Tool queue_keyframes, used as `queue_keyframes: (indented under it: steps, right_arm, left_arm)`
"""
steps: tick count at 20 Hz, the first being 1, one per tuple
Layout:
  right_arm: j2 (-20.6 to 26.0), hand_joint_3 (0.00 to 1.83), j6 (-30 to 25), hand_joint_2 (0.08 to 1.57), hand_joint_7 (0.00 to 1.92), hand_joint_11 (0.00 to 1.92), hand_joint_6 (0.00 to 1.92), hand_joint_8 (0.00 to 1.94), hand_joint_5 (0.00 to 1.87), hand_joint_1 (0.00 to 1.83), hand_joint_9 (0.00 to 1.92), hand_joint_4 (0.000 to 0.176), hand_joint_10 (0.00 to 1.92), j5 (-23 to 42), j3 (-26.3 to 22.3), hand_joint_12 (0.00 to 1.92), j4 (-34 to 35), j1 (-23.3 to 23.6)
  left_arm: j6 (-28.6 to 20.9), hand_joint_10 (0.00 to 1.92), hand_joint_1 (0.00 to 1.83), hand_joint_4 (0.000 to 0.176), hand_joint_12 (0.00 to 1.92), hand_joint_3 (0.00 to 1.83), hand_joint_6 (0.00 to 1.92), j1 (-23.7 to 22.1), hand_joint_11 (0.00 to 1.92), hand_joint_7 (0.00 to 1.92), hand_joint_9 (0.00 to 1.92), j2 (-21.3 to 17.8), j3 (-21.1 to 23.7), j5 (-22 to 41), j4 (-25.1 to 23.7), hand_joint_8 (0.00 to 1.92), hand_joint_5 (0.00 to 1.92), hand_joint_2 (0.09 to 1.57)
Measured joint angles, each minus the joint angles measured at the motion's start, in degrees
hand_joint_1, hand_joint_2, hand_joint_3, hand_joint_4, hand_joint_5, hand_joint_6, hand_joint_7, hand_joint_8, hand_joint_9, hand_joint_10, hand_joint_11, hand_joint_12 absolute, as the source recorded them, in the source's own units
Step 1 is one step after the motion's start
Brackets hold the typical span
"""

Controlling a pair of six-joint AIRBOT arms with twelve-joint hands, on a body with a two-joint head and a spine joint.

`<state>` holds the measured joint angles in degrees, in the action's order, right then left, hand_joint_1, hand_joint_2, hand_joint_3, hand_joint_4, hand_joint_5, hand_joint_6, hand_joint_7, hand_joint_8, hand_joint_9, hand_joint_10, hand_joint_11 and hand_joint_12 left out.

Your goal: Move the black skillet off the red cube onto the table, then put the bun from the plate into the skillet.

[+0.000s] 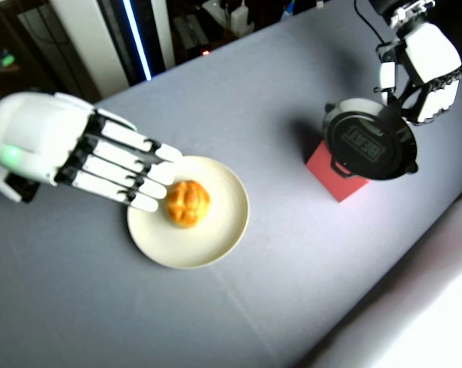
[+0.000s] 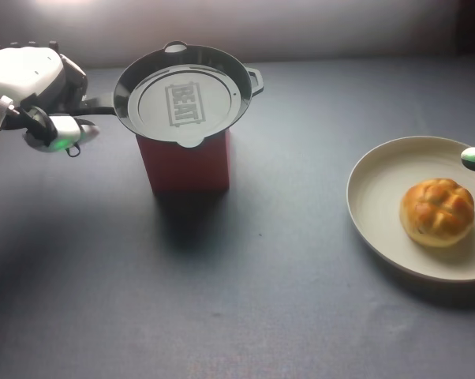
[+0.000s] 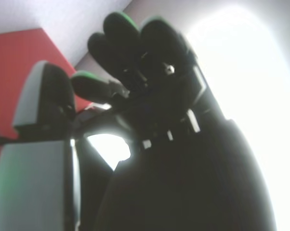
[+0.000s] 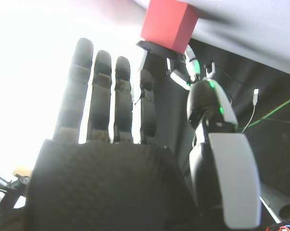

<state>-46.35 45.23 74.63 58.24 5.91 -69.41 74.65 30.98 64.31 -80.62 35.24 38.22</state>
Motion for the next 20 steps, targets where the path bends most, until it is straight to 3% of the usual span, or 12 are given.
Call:
queue_keyframes:
  steps: [2, 3, 4, 5, 6, 7, 9, 15, 16, 19, 20]
  right_arm:
    - [-0.20, 0.00, -0.02, 1.31, 0.41, 0.46, 0.00, 0.01, 0.35, 0.45, 0.42, 0.051, 0.01, 0.02, 0.26, 0.06, 0.02, 0.00]
    - [-0.24, 0.00, -0.02, 1.31, 0.42, 0.47, 0.01, 0.01, 0.36, 0.45, 0.43, 0.038, 0.01, -0.02, 0.31, 0.06, 0.07, 0.00]
    - [-0.24, 0.00, -0.04, 1.31, 0.42, 0.46, 0.01, 0.01, 0.36, 0.45, 0.43, 0.036, 0.01, -0.02, 0.31, 0.06, 0.02, 0.00]
    - [-0.31, 0.00, -0.09, 1.30, 0.42, 0.45, 0.00, 0.00, 0.36, 0.43, 0.42, 0.054, 0.01, 0.02, 0.31, 0.05, 0.04, 0.00]
    - [-0.35, 0.00, -0.13, 1.30, 0.42, 0.46, 0.01, 0.00, 0.37, 0.42, 0.43, 0.046, 0.01, -0.02, 0.31, 0.06, 0.04, 0.00]
    - [-0.42, 0.00, -0.22, 1.30, 0.42, 0.47, 0.00, 0.00, 0.36, 0.41, 0.43, 0.054, 0.01, 0.00, 0.31, 0.06, 0.02, 0.00]
    - [-0.57, 0.00, -0.24, 1.31, 0.43, 0.46, 0.01, 0.00, 0.37, 0.42, 0.43, 0.041, 0.01, -0.02, 0.31, 0.06, 0.11, 0.00]
    - [-0.72, 0.00, -0.33, 1.35, 0.44, 0.49, 0.01, 0.00, 0.38, 0.37, 0.46, 0.044, 0.01, -0.11, 0.31, 0.07, 0.04, 0.00]
    - [-0.79, 0.00, -0.39, 1.35, 0.43, 0.49, 0.01, 0.00, 0.39, 0.36, 0.45, 0.044, 0.00, -0.09, 0.31, 0.07, 0.09, 0.00]
    - [-0.85, 0.01, -0.42, 1.35, 0.45, 0.49, 0.01, 0.01, 0.40, 0.36, 0.46, 0.039, 0.01, -0.17, 0.31, 0.07, 0.00, -0.02]
    - [-0.85, 0.00, -0.42, 1.35, 0.44, 0.48, 0.00, 0.00, 0.39, 0.35, 0.46, 0.039, 0.00, -0.17, 0.31, 0.07, 0.09, 0.00]
  left_arm:
    - [0.07, 1.92, 0.93, 0.131, 1.92, 0.01, 1.92, 0.00, 1.38, 1.15, 1.30, 0.52, 0.07, 0.04, 0.02, 1.92, 1.03, 1.20]
    - [0.09, 1.92, 0.93, 0.141, 1.92, 0.01, 1.92, 0.00, 1.45, 1.23, 1.38, 0.57, 0.59, 0.39, 0.02, 1.92, 1.08, 1.22]
    - [0.02, 1.92, 0.96, 0.144, 1.92, 0.01, 1.92, 0.02, 1.50, 1.27, 1.43, 0.57, 1.01, 0.81, -0.02, 1.92, 1.11, 1.24]
    - [-0.37, 1.92, 1.02, 0.138, 1.92, 0.00, 1.92, 0.15, 1.56, 1.34, 1.50, 0.57, 1.44, 1.62, -0.07, 1.92, 1.17, 1.26]
    - [-1.66, 1.92, 1.09, 0.126, 1.92, 0.00, 1.92, 0.31, 1.57, 1.38, 1.53, 0.57, 1.53, 2.38, -0.37, 1.92, 1.20, 1.27]
    - [-3.56, 1.92, 1.18, 0.120, 1.92, 0.00, 1.92, 0.87, 1.53, 1.39, 1.53, 0.57, 1.55, 3.76, -0.74, 1.92, 1.19, 1.27]
    - [-6.58, 1.92, 1.34, 0.114, 1.92, 0.00, 1.92, 2.23, 1.56, 1.39, 1.53, 0.57, 1.53, 6.01, -0.87, 1.92, 1.19, 1.27]
    - [-12.33, 1.92, 1.42, 0.093, 1.92, 0.00, 1.92, 5.51, 1.59, 1.37, 1.53, 0.44, 3.58, 12.57, -1.11, 1.92, 1.19, 1.25]
    - [-14.21, 1.92, 1.45, 0.000, 1.92, 0.00, 1.92, 6.54, 1.61, 1.40, 1.55, 0.39, 4.50, 15.34, -1.60, 1.92, 1.25, 1.23]
    - [-15.67, 1.92, 1.45, 0.000, 1.92, 0.00, 1.92, 7.69, 1.62, 1.42, 1.57, 0.37, 5.53, 18.58, -0.83, 1.92, 1.30, 1.23]
    - [-16.24, 1.92, 1.42, 0.000, 1.92, 0.00, 1.92, 8.02, 1.54, 1.40, 1.53, 0.37, 5.95, 19.91, -0.59, 1.92, 1.27, 1.24]
